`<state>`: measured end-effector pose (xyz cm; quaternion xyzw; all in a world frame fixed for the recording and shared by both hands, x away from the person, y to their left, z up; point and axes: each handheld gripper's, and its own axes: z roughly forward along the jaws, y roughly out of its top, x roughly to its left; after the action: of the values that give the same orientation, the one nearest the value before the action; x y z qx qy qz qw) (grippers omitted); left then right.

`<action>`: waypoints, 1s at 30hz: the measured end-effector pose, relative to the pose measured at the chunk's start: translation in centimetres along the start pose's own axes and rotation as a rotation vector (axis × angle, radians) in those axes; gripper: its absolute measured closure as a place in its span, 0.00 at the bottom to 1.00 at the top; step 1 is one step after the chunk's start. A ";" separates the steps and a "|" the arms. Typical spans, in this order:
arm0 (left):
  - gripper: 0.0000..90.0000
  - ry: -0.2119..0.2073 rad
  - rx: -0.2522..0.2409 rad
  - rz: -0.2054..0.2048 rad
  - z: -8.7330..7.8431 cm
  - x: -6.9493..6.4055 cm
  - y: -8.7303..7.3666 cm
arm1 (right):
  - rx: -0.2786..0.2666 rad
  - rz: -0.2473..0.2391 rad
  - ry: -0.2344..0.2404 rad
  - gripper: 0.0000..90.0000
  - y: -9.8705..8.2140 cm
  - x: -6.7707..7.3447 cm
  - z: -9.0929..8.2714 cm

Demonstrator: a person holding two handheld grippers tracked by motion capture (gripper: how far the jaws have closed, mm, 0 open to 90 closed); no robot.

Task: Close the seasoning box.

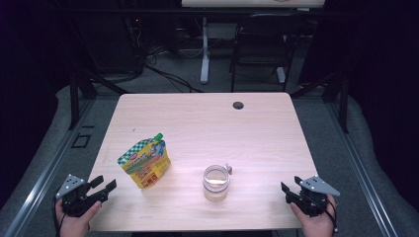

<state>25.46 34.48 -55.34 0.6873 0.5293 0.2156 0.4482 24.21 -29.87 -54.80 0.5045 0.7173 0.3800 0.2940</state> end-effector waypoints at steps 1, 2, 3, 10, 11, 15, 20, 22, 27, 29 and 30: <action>0.45 0.001 0.003 -0.001 0.0 0.1 0.0 | 0.000 0.008 0.000 0.49 -0.1 -0.1 0.0; 0.45 0.003 0.006 -0.004 0.1 0.2 -0.1 | -0.002 0.013 0.002 0.49 -0.1 -0.2 0.1; 0.45 0.004 0.007 -0.009 0.1 0.3 -0.1 | -0.003 0.016 -0.001 0.49 -0.1 -0.3 0.1; 0.45 0.009 0.023 -0.006 0.4 0.8 -0.3 | 0.013 0.050 -0.003 0.48 -0.5 -0.7 0.5; 0.45 0.012 0.027 -0.002 0.5 0.9 -0.3 | 0.014 0.053 -0.002 0.48 -0.6 -0.8 0.6; 0.45 0.019 0.041 0.013 1.1 1.0 -0.4 | 0.010 0.060 0.015 0.49 -0.5 -0.8 0.8; 0.45 0.009 0.073 0.022 1.6 0.9 -0.5 | 0.019 0.070 0.034 0.49 -0.5 -0.9 1.0; 0.45 0.007 0.081 0.030 1.6 0.8 -0.5 | 0.018 0.066 0.039 0.49 -0.5 -0.7 1.0; 0.45 -0.001 0.089 0.036 1.8 0.7 -0.5 | 0.024 0.041 0.061 0.50 -0.3 -0.3 1.1; 0.44 -0.006 0.097 0.041 1.8 0.7 -0.4 | 0.029 0.032 0.067 0.50 -0.3 -0.2 1.2; 0.44 -0.006 0.096 0.040 1.9 0.7 -0.4 | 0.029 0.027 0.068 0.50 -0.3 -0.2 1.2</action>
<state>26.91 34.38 -56.76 0.7191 0.5238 0.1966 0.4121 25.09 -29.82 -55.73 0.5052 0.7255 0.3904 0.2570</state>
